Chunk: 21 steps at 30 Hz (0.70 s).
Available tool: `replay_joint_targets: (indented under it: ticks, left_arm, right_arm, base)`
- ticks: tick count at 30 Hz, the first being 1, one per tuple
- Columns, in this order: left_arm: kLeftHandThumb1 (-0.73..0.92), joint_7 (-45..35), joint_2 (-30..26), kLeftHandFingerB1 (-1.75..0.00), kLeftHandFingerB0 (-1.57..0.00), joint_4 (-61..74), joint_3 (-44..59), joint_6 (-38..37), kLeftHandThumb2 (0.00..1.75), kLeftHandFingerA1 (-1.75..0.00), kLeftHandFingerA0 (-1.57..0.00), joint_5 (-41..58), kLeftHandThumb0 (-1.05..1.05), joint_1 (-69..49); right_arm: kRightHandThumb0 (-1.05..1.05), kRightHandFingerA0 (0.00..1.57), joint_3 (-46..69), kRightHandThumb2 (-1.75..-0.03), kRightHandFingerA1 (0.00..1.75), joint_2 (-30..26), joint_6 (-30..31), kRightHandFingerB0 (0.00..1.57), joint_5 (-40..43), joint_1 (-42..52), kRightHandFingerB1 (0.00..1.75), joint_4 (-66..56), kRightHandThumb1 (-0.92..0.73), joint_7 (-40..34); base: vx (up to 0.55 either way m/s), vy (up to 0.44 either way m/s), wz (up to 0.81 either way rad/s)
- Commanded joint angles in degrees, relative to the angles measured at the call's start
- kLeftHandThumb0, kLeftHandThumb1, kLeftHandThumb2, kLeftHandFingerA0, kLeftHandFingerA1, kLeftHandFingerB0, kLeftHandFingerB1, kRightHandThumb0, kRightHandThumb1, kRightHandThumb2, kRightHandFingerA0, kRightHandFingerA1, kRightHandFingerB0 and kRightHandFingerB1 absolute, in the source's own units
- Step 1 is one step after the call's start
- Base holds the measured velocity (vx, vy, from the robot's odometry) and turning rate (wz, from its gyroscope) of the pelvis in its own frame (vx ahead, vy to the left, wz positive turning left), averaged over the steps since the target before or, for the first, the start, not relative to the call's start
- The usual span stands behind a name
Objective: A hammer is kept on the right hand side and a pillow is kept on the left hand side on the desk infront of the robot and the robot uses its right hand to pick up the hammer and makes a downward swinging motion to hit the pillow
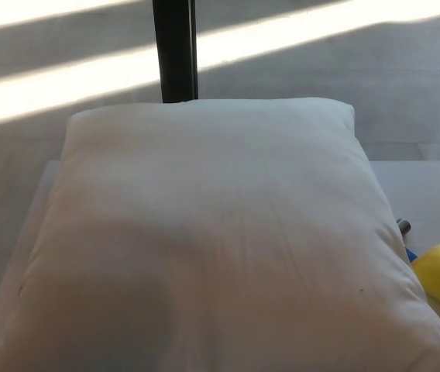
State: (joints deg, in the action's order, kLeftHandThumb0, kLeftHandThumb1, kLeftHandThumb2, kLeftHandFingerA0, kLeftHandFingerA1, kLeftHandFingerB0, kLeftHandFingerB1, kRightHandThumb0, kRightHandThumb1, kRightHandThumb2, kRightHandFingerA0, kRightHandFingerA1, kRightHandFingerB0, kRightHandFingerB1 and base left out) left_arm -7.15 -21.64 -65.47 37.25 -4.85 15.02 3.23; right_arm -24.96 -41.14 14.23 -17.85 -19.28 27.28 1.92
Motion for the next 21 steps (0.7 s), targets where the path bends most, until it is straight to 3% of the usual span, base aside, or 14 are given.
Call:
replay_joint_targets:
  ticks: [1,3,4,5,8,9,11,12,13,14,15,16,17,21]
  left_arm:
    - [0.58,-1.11,-1.55,-0.44,-0.61,-0.22,-0.16,-2.05,0.58,-0.47,-0.69,1.57,-0.62,-0.74]
    - [0.57,-0.95,-1.43,-0.44,-0.60,0.00,-0.10,-1.96,0.58,-0.47,-0.68,1.77,-0.64,-0.81]
    - [0.57,-1.39,-1.38,-0.44,-0.60,-0.14,-0.10,-1.95,0.58,-0.47,-0.66,1.96,-0.63,-0.73]
    - [0.58,-1.42,-1.38,-0.44,-0.62,-0.19,-0.28,-2.08,0.58,-0.46,-0.67,1.89,-0.62,-0.78]
    - [0.58,-1.53,-1.45,-0.44,-0.62,-0.25,-0.61,-2.16,0.58,-0.46,-0.66,2.16,-0.61,-0.88]
    - [0.58,-1.63,-1.45,-0.44,-0.62,-0.22,-0.64,-2.08,0.58,-0.46,-0.66,2.33,-0.61,-0.89]
    - [0.58,-1.64,-1.60,-0.44,-0.61,-0.56,-0.96,-2.22,0.58,-0.47,-0.66,2.22,-0.64,-0.74]
    - [0.58,-1.87,-1.48,-0.44,-0.61,-0.57,-1.08,-2.45,0.58,-0.47,-0.65,2.27,-0.63,-0.78]
    - [0.58,-1.80,-1.47,-0.44,-0.62,-0.52,-1.12,-2.37,0.58,-0.47,-0.66,2.38,-0.63,-0.76]
    - [0.57,-1.71,-1.45,-0.45,-0.62,-0.46,-1.11,-2.30,0.58,-0.48,-0.68,2.52,-0.63,-0.76]
    - [0.57,-1.65,-1.41,-0.45,-0.62,-0.40,-1.09,-2.27,0.58,-0.48,-0.68,2.68,-0.63,-0.77]
    - [0.57,-1.86,-1.49,-0.44,-0.63,-0.73,-0.92,-2.30,0.57,-0.48,-0.69,2.94,-0.62,-0.72]
    - [0.57,-1.83,-1.38,-0.45,-0.62,-0.65,-0.97,-2.47,0.58,-0.48,-0.68,2.99,-0.61,-0.74]
    - [0.58,-2.47,-1.65,-0.43,-0.59,-1.23,-1.14,-2.86,0.59,-0.47,-0.67,3.08,-0.62,-0.59]
  right_arm:
    - [-0.93,0.00,-4.21,-0.91,0.09,0.04,-1.68,0.13,-8.18,-2.30,0.30,3.04,-0.58,3.34]
    - [-0.92,0.00,-4.85,-0.90,0.09,0.70,-1.54,0.13,-8.61,-2.62,0.29,3.60,-0.57,3.56]
    - [-0.97,0.00,-5.52,-0.87,0.01,1.02,-1.76,0.15,-9.27,-2.73,0.28,4.05,-0.59,3.48]
    - [-0.85,0.00,-6.12,-0.85,0.11,1.36,-2.40,0.11,-9.94,-2.74,0.33,4.32,-0.52,3.01]
    - [-0.83,0.00,-6.70,-0.84,0.11,2.00,-3.48,0.12,-11.27,-2.79,0.33,4.70,-0.51,2.19]
    - [-0.76,0.00,-6.85,-0.58,0.04,2.29,-3.64,0.16,-11.76,-2.93,0.27,4.92,-0.59,2.03]
    - [-0.72,0.00,-7.50,-0.59,0.10,3.67,-3.74,0.14,-13.18,-3.97,0.26,6.18,-0.60,1.04]
    - [-0.80,0.00,-6.97,-0.82,0.15,3.96,-3.92,0.16,-13.02,-3.94,0.33,6.40,-0.49,0.80]
    - [-0.68,0.00,-6.89,-0.59,0.15,4.41,-3.81,0.14,-13.39,-4.21,0.26,6.92,-0.59,0.44]
    - [-0.76,0.00,-6.83,-0.80,0.19,4.82,-3.58,0.11,-13.81,-4.46,0.32,7.30,-0.47,0.26]
    - [-0.76,0.00,-6.75,-0.80,0.19,5.21,-3.34,0.11,-14.20,-4.66,0.32,7.62,-0.47,0.18]
    - [-0.64,0.00,-6.71,-0.59,0.21,5.88,-3.28,0.14,-14.58,-5.16,0.27,8.80,-0.59,-0.31]
    - [-0.74,0.00,-6.82,-0.79,0.23,6.03,-3.48,0.12,-15.20,-5.50,0.33,9.52,-0.46,-0.68]
    - [-0.67,0.00,-7.64,-0.80,0.32,7.27,-2.84,0.11,-17.18,-6.31,0.38,11.83,-0.45,-1.65]
  base:
    - [0.00,0.000,0.00]
    - [0.00,0.000,0.00]
    - [0.00,0.000,0.00]
    - [0.00,0.000,0.00]
    - [0.00,0.000,0.00]
    - [0.00,0.000,0.00]
    - [0.00,0.000,0.00]
    - [0.00,0.000,0.00]
    - [0.00,0.000,0.00]
    - [0.00,0.000,0.00]
    - [0.00,0.000,0.00]
    - [0.00,0.000,0.00]
    - [0.00,0.000,0.00]
    - [0.00,0.000,0.00]
